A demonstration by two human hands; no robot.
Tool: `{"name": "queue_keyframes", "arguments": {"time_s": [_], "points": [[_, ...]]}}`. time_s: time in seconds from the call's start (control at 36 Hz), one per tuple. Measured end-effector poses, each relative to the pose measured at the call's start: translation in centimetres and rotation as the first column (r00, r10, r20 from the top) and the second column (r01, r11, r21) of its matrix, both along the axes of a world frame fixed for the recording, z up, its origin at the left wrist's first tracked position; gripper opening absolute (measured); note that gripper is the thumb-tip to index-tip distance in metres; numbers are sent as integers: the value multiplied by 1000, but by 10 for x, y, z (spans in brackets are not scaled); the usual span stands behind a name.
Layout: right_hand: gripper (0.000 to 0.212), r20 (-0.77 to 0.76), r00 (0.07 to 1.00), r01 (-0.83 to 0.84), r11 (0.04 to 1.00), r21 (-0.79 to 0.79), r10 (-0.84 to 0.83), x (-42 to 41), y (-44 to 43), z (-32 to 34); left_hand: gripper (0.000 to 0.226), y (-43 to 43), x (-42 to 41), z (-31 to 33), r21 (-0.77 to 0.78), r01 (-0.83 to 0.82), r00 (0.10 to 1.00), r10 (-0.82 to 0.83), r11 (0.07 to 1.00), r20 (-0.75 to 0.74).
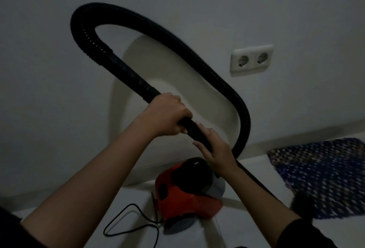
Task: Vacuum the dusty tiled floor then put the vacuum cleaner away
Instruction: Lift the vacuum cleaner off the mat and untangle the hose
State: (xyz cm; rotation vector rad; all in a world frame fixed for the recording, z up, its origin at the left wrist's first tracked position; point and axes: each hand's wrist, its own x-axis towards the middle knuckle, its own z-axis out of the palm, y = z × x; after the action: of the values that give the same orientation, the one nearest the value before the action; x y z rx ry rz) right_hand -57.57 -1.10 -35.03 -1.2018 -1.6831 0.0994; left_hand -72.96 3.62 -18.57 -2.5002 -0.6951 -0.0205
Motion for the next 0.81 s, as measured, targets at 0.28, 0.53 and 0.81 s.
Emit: {"name": "queue_keyframes", "arguments": {"time_s": [0.28,0.53,0.81], "points": [[51,118,992,-36,999,-33,40,39,-29,-42,40,-11,23,-42,-236,-41,988,3,971,-157],[51,220,969,-91,991,-101,111,73,-34,-64,57,5,44,-66,-499,-177,931,-20,848,-364],[48,265,958,-21,950,-313,108,80,-56,-51,63,12,60,-49,-786,-444,856,-57,429,-515]]}}
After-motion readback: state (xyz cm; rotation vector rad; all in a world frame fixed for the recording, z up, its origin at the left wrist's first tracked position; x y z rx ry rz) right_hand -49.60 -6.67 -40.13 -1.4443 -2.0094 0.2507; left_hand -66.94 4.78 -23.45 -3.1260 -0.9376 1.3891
